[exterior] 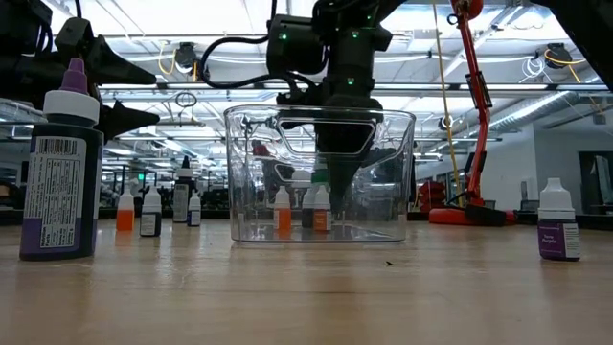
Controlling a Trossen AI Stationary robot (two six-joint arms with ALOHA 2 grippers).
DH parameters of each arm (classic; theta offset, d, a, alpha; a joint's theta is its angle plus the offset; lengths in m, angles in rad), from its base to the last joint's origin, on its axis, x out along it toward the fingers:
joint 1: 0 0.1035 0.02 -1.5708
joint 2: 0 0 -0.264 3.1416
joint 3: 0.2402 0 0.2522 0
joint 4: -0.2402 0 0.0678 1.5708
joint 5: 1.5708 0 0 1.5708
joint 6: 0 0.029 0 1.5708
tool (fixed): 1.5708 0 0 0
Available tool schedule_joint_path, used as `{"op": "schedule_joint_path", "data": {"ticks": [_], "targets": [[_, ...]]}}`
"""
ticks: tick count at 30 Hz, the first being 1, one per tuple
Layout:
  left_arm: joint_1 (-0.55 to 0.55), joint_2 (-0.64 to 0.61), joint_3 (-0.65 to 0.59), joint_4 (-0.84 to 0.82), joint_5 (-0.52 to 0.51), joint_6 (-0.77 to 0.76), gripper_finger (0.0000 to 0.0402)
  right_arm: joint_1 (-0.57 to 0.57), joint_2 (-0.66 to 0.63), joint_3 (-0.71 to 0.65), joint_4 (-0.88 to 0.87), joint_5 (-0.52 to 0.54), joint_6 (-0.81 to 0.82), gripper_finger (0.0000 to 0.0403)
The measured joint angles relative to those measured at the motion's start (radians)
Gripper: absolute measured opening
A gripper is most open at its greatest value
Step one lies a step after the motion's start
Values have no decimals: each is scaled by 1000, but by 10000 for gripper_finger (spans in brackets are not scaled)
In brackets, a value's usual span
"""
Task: Pick & Place food coloring
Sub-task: Put the small black food coloring bottle into the transparent bin, then put the small purple food coloring bottle into the transparent bin
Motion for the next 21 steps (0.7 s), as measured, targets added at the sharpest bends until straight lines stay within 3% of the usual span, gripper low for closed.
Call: {"op": "schedule_joint_path", "data": {"ticks": [8,21], "targets": [[0,0,0,0,0,0,379,2,0,0,2,1,54,137],[0,0,0,0,0,0,379,2,-71,0,-16,6,139,131]]}}
